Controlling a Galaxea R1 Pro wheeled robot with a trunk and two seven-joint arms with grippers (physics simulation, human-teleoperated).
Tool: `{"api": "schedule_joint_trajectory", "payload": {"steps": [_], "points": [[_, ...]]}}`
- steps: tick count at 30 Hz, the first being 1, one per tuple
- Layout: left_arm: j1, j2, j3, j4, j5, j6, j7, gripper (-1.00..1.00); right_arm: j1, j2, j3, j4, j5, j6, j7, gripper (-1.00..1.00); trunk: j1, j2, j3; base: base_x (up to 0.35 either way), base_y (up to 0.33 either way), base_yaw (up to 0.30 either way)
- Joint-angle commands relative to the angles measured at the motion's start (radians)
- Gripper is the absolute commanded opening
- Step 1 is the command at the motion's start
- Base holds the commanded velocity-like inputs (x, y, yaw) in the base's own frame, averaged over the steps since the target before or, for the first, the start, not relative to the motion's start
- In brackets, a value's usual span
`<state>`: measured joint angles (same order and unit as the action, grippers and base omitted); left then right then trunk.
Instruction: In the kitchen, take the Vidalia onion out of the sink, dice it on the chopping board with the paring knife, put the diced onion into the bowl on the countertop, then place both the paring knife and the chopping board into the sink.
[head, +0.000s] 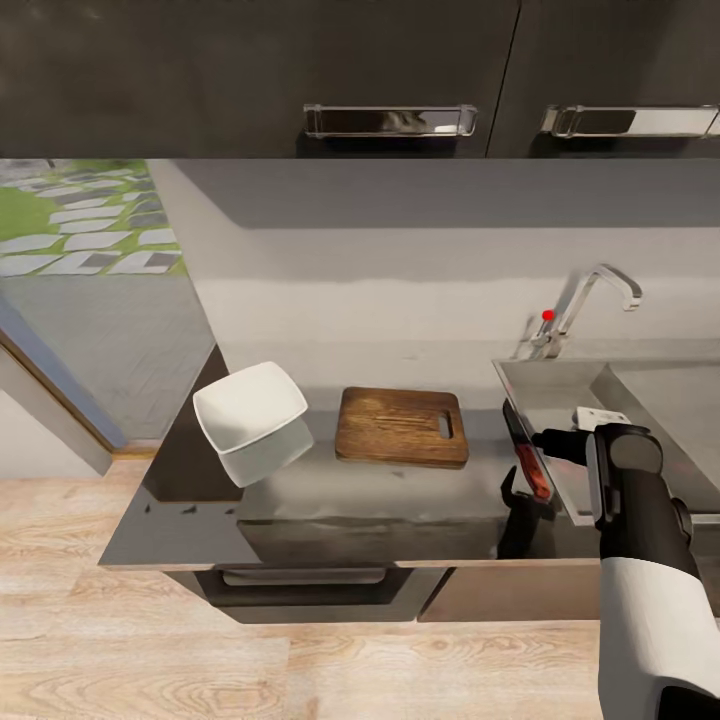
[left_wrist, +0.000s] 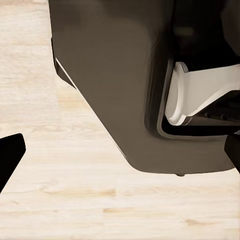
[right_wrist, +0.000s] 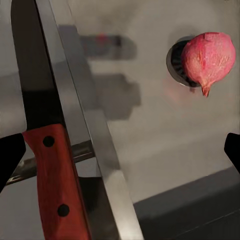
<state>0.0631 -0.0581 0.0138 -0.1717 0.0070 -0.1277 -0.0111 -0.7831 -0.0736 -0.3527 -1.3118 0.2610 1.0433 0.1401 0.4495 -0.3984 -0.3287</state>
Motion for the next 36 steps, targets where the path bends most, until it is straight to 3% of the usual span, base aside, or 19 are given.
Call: {"api": "schedule_joint_trajectory", "payload": {"steps": [1,36], "points": [[0.001,0.0,0.001,-0.002,0.001,-0.001,-0.001,1.0,-0.001,0.0,-0.001,-0.001,0.011,0.004,0.01,1.0,0.001,-0.002,-0.001,-0.004,-0.003,0.0],[0.001,0.0,0.001,-0.002,0.001,-0.001,-0.001,1.0,-0.001,0.002,0.083,0.078,0.009,0.004,0.01,1.0,0.001,-0.002,-0.001,0.0,0.0,0.0]]}}
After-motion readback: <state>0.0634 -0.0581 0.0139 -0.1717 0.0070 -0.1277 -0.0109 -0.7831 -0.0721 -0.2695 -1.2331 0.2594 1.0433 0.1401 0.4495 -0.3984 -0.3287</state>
